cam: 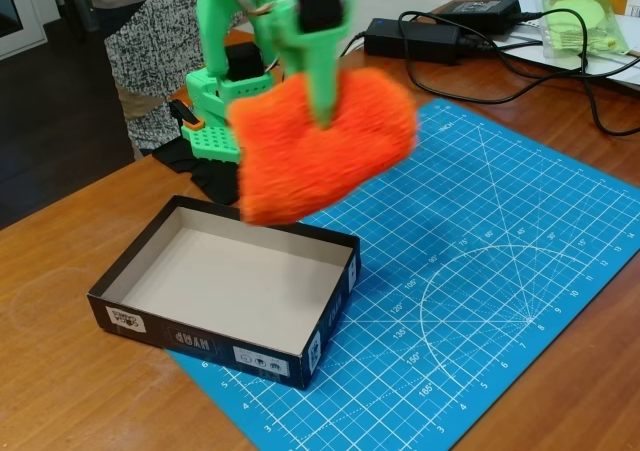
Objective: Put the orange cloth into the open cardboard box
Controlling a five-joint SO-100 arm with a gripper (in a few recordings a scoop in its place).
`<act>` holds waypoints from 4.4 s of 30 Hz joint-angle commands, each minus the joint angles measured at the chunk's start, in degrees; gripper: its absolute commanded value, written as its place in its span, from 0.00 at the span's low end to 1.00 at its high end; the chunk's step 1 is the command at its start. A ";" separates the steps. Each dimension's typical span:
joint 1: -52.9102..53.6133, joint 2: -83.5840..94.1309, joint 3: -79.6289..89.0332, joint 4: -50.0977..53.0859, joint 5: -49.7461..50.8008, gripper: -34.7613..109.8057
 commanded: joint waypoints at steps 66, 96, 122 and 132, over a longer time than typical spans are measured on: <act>-22.32 74.36 64.42 -25.40 2.46 0.24; -27.16 98.53 110.83 -26.98 8.26 0.24; -27.33 98.53 111.01 -27.42 8.09 0.24; -27.60 98.53 111.01 -27.42 7.82 0.24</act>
